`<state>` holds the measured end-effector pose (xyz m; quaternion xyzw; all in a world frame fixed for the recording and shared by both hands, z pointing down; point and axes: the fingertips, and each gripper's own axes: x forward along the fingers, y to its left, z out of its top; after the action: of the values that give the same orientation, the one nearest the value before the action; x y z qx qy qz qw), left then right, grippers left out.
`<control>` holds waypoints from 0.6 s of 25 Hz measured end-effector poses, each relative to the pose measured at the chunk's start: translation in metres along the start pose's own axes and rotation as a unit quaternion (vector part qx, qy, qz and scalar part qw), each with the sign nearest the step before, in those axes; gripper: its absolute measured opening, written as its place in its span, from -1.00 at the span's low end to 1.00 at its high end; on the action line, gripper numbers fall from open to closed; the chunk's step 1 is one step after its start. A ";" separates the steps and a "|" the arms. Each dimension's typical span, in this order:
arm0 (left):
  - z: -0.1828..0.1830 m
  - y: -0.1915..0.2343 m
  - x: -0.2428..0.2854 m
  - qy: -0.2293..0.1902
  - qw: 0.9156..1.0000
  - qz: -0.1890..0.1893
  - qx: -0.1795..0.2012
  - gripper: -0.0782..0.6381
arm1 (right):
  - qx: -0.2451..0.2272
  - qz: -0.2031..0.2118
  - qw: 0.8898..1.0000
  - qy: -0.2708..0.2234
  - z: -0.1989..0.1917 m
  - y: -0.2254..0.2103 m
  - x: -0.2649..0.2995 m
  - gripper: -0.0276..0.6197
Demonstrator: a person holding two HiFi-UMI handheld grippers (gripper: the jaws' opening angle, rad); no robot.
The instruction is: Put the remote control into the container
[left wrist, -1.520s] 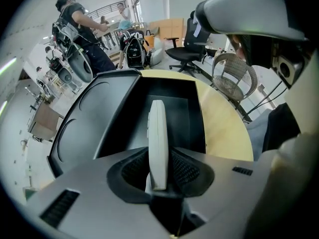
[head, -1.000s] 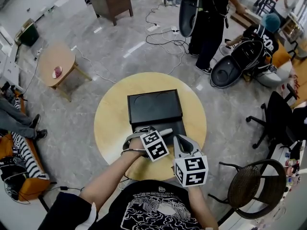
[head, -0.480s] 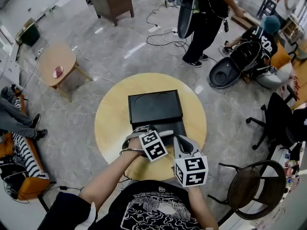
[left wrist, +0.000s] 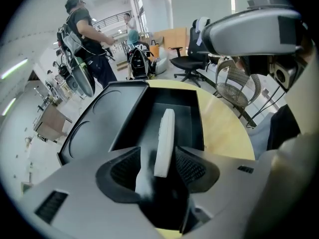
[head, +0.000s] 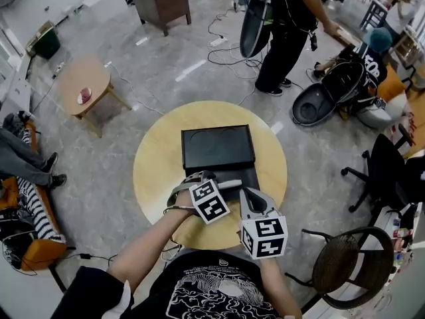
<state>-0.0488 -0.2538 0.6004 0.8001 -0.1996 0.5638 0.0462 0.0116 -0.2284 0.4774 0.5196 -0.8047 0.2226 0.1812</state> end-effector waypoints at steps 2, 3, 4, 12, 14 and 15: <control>0.000 0.003 -0.004 -0.009 1.000 0.013 -0.013 -0.22 | -0.004 0.006 1.000 0.000 0.000 0.003 0.000 -0.85; -0.001 0.005 -0.007 -0.013 1.000 0.019 -0.019 -0.22 | -0.006 0.009 1.000 0.000 0.000 0.004 -0.001 -0.85; -0.001 0.006 -0.009 -0.016 0.999 0.026 -0.024 -0.22 | -0.008 0.012 1.000 0.000 0.000 0.006 -0.001 -0.85; -0.006 0.009 -0.031 -0.035 0.995 0.075 -0.055 -0.22 | -0.022 0.041 0.999 0.005 -0.007 0.021 -0.007 -0.85; -0.007 0.007 -0.036 -0.043 0.994 0.078 -0.069 -0.22 | -0.025 0.047 0.999 0.005 -0.007 0.025 -0.009 -0.85; -0.007 0.006 -0.038 -0.047 0.993 0.080 -0.076 -0.22 | -0.027 0.050 0.998 0.004 -0.007 0.026 -0.010 -0.85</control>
<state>-0.0683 -0.2467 0.5668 0.8012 -0.3070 0.5110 0.0523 -0.0076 -0.2077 0.4733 0.4724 -0.8349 0.2117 0.1871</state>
